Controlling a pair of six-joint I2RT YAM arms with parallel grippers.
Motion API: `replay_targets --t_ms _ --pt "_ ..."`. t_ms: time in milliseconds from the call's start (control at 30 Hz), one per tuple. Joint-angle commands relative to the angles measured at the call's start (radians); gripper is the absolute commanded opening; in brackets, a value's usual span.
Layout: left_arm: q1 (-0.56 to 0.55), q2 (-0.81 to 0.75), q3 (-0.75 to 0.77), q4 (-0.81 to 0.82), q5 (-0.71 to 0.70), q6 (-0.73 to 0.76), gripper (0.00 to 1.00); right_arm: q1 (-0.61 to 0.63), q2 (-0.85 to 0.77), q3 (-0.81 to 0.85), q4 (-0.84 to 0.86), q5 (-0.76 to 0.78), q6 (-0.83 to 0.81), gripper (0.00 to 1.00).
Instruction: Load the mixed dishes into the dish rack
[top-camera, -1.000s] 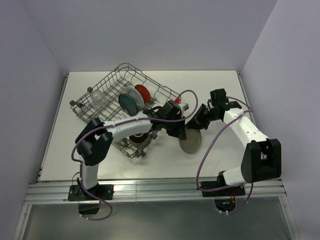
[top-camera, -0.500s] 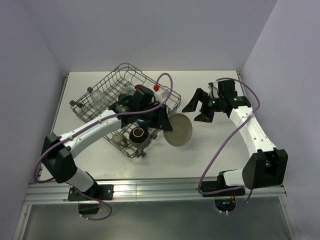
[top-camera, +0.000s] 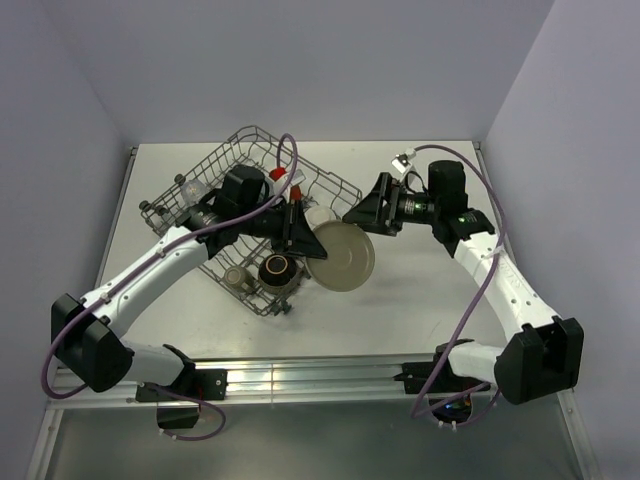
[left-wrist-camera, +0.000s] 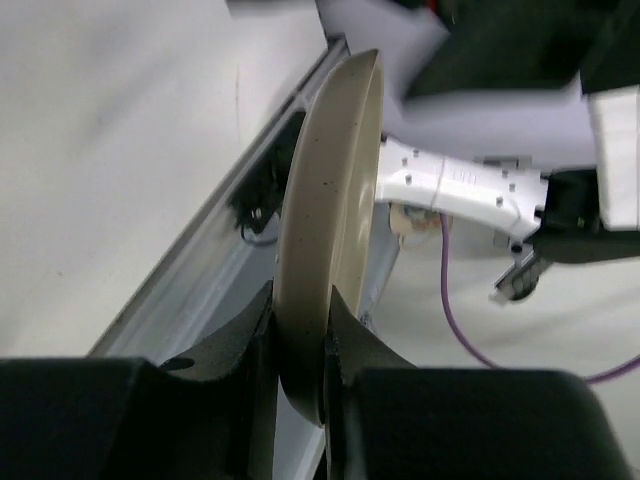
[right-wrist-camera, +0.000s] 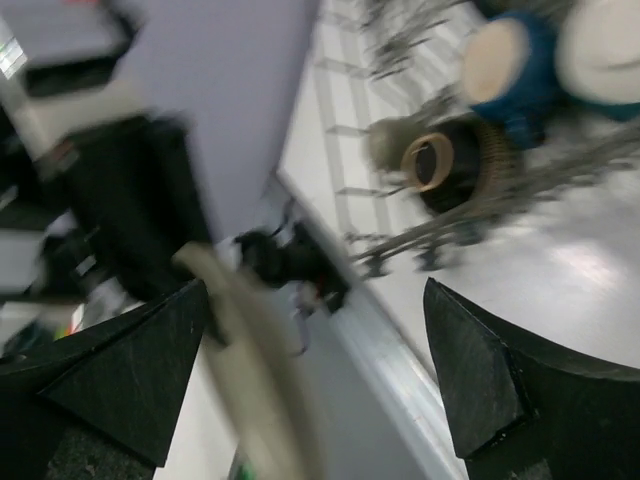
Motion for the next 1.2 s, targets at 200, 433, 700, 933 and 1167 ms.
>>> replay_targets --t_ms 200,433,700,933,1167 --pt "0.127 -0.075 -0.007 0.257 0.037 -0.085 0.00 0.087 -0.081 -0.089 0.569 -0.289 0.430 0.88" --pt "0.181 -0.122 -0.010 0.256 0.092 -0.080 0.00 0.174 -0.059 -0.047 0.548 -0.276 0.411 0.59" --pt "0.190 -0.203 -0.087 0.256 0.071 -0.074 0.00 0.217 0.039 0.119 0.396 -0.084 0.329 0.00" --pt "0.227 -0.286 -0.015 -0.190 -0.509 -0.007 0.99 0.286 0.213 0.532 -0.073 0.227 -0.034 0.00" --pt "0.235 -0.306 0.146 -0.715 -1.289 -0.223 0.99 0.402 0.460 0.863 -0.376 0.590 -0.281 0.00"
